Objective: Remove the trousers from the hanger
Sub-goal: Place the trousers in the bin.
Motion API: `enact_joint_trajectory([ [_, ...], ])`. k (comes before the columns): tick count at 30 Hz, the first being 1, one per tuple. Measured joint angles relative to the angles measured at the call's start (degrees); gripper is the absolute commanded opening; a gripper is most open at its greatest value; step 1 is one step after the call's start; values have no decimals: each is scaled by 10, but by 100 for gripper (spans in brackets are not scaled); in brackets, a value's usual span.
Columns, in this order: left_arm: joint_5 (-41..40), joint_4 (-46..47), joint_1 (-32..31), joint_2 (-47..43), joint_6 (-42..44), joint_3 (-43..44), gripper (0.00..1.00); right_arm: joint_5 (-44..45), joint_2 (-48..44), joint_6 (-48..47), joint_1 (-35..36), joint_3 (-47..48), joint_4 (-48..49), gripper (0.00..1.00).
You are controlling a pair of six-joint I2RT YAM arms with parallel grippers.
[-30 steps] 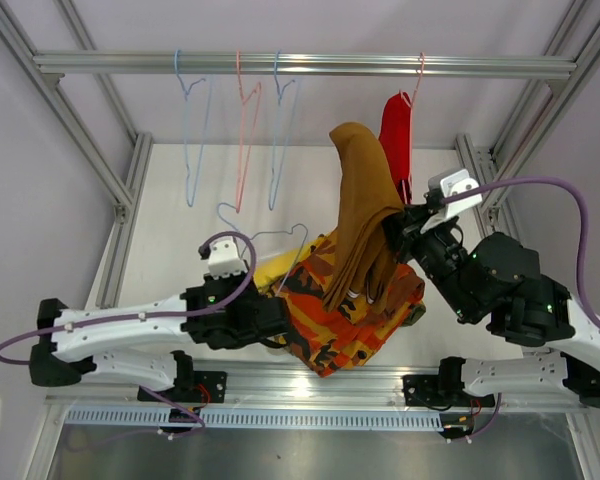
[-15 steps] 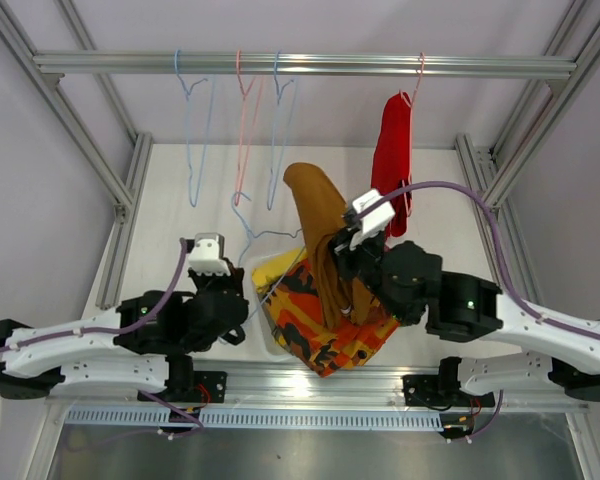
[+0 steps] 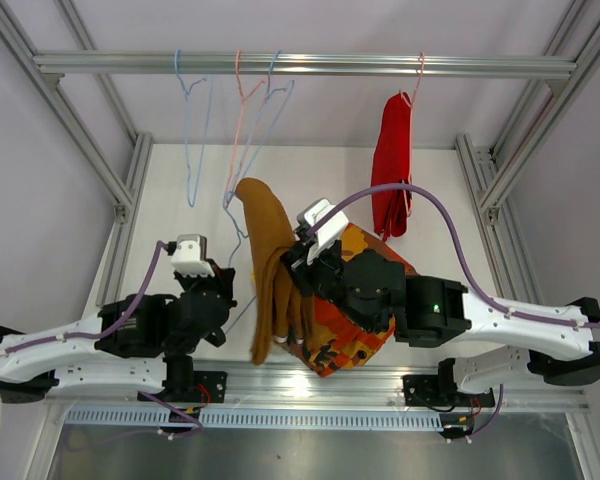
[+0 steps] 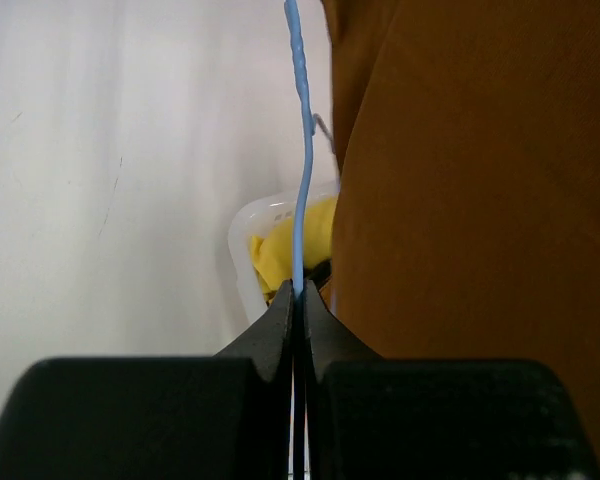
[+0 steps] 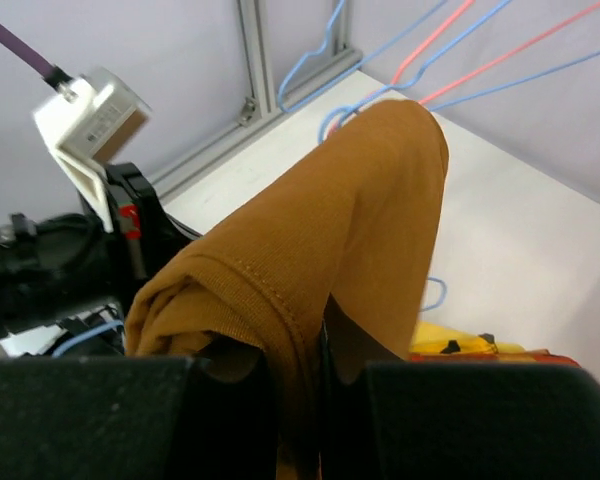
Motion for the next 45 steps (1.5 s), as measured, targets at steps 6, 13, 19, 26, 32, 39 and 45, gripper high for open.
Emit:
enact_joint_trajectory([
  [6, 0, -5, 0, 1, 0, -2, 1, 10, -25, 11, 3, -49, 46, 0],
  [13, 0, -19, 0, 0, -5, -3, 1, 54, -204, 111, -43, -307, 39, 9],
  [19, 0, -27, 0, 2, -5, -6, 1, 99, -356, 232, -83, -413, -66, 73],
  [26, 3, -35, 0, 16, -5, -6, 1, 117, -386, 265, -83, -379, -154, 90],
  [32, 27, -75, 0, 2, -22, -6, 1, 96, -376, 229, -80, -302, -152, 89],
  [39, 39, -108, 0, -33, -33, -10, 1, 26, -337, 166, -80, -225, -72, 73],
  [45, 48, -120, 0, -22, -41, -10, 1, -41, -243, 145, -78, -201, -5, 25],
])
